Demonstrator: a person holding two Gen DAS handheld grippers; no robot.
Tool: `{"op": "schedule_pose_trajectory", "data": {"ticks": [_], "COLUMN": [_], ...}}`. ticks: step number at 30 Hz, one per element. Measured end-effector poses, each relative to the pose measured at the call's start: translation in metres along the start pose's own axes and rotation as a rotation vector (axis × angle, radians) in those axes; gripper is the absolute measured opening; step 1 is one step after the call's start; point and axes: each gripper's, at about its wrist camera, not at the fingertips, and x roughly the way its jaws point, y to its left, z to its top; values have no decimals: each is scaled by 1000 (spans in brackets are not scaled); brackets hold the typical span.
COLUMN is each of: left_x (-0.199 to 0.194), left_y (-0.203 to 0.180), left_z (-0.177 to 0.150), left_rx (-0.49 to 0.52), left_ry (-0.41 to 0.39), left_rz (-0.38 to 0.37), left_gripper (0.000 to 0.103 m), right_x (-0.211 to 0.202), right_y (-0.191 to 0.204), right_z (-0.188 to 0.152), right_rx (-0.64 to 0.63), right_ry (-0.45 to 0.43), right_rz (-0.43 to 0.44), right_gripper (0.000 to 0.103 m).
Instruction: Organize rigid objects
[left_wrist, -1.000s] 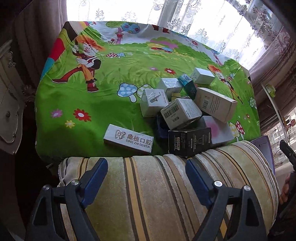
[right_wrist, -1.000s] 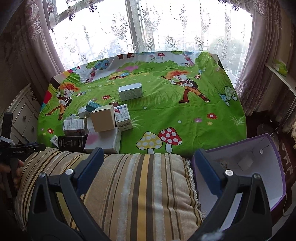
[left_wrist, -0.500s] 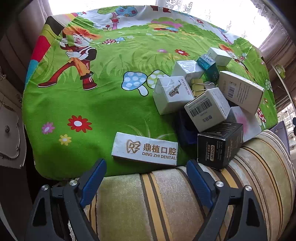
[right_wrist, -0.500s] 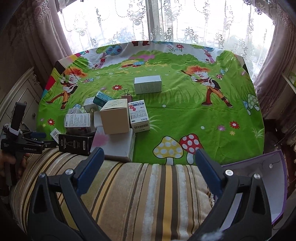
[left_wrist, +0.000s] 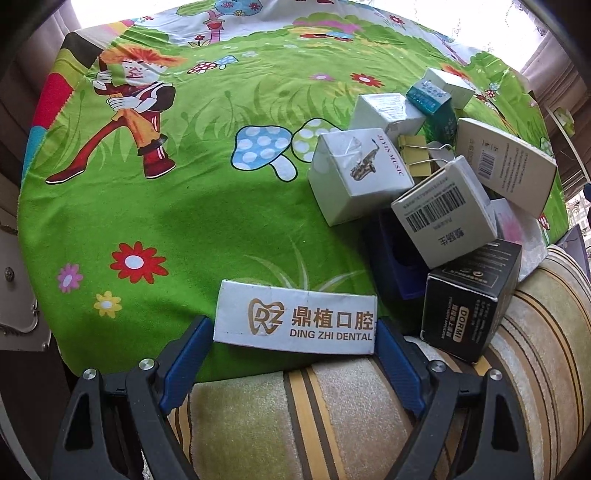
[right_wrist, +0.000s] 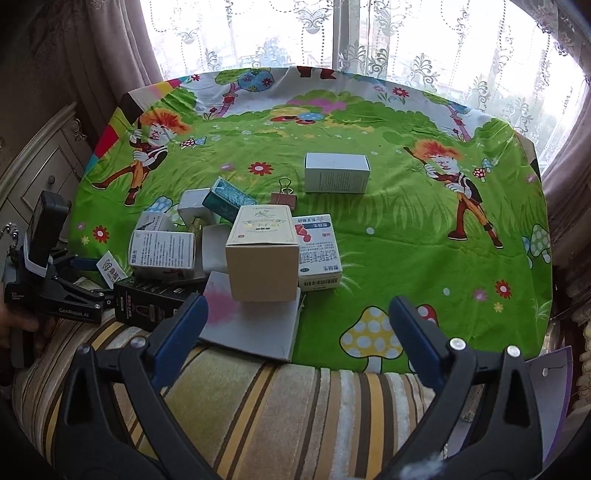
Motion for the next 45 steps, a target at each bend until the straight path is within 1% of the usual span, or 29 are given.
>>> {"op": "schedule_pose_trajectory", "data": {"ticks": [2, 6, 12, 14, 21, 22, 24, 26, 28, 31, 38, 41, 45], "left_x": [0, 0, 2, -3, -13, -16, -20, -26, -34, -42, -70, -81, -95], "left_y": [0, -5, -7, -5, -7, -9, -10, -11, -11, -10, -5, -6, -17], "left_z": [-1, 0, 2, -3, -6, -7, -8, -9, -11, -13, -20, -22, -26], "left_rx": [6, 6, 0, -1, 1, 2, 4, 2, -4, -27, -83, -101, -101], "left_ry": [-7, -18, -33, -41, -74, -82, -100, -123, -141, -170, -269, -293, -326], "left_rz": [9, 13, 13, 16, 47, 56, 75, 100, 114, 132, 166, 153, 146], "left_gripper": [83, 83, 83, 83, 82, 82, 82, 82, 82, 82, 82, 82, 82], "right_x": [7, 20, 40, 48, 73, 75, 78, 82, 83, 76, 45, 32, 15], "right_y": [2, 7, 15, 17, 20, 21, 22, 23, 23, 21, 19, 15, 11], "right_z": [5, 15, 32, 37, 49, 50, 50, 48, 44, 39, 27, 22, 11], "right_rx": [0, -3, -13, -20, -48, -55, -65, -66, -62, -49, -29, -13, 6], "right_ry": [7, 19, 29, 36, 96, 99, 114, 136, 140, 123, 42, 11, -17], "right_rz": [8, 17, 5, 0, -25, -24, -27, -7, 4, 17, 49, 53, 57], "right_gripper": [99, 99, 99, 99, 99, 98, 88, 58, 56, 56, 56, 56, 56]}}
